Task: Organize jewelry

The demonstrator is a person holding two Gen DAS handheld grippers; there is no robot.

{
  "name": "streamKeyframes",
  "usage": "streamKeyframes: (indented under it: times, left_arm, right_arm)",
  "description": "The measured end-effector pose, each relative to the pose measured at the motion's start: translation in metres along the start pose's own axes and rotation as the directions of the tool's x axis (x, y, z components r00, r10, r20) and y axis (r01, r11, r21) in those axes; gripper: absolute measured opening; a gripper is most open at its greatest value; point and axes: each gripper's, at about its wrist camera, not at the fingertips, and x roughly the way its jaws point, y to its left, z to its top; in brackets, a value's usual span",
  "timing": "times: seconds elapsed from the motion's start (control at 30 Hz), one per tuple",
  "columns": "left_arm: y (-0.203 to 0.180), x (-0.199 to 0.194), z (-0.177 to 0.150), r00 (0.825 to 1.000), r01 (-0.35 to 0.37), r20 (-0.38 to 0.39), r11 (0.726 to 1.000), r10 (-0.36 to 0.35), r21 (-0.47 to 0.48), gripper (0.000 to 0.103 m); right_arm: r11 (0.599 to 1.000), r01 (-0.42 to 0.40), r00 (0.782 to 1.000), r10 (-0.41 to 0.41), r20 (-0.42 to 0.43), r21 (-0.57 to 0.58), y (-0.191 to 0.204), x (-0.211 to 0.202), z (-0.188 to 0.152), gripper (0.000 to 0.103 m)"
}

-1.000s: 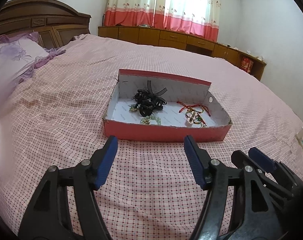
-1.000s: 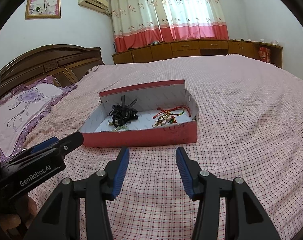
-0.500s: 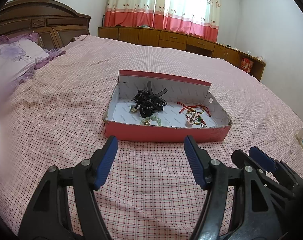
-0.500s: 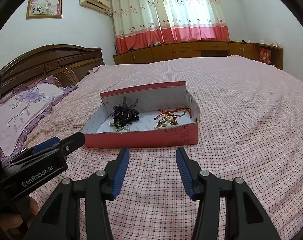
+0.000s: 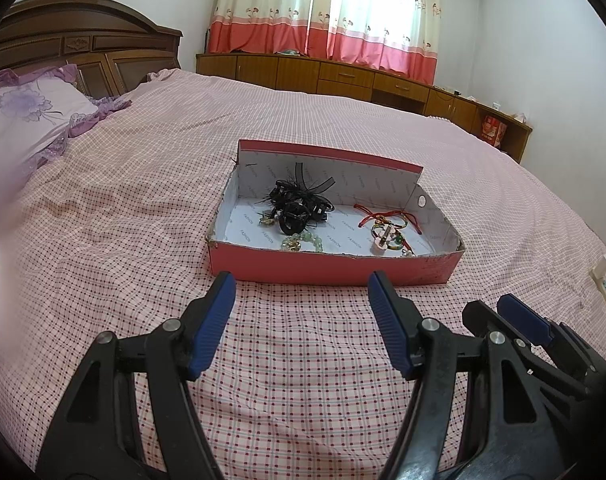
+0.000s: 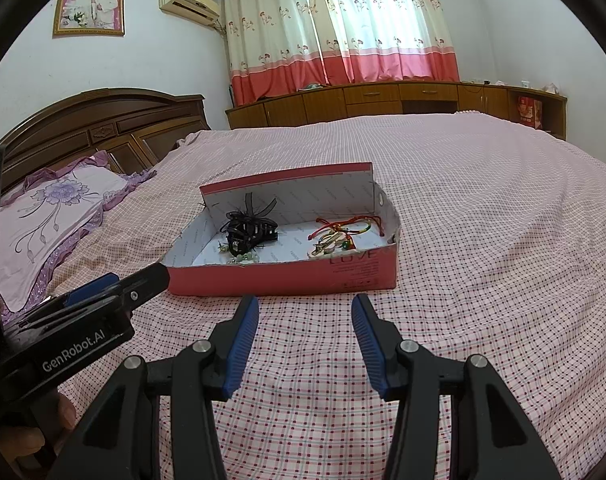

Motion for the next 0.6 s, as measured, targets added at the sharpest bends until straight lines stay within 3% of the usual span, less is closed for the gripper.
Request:
streamKeyframes:
  times: [0.6]
  left_arm:
    - [-0.0004,0.0004,-0.0001,1.000,-0.004,0.003,1.000,0.004,0.001,0.061]
  right_arm:
    - [1.000,-0.001,1.000,0.001,0.000,0.000,0.0001,-0.0002,0.0002,0.052]
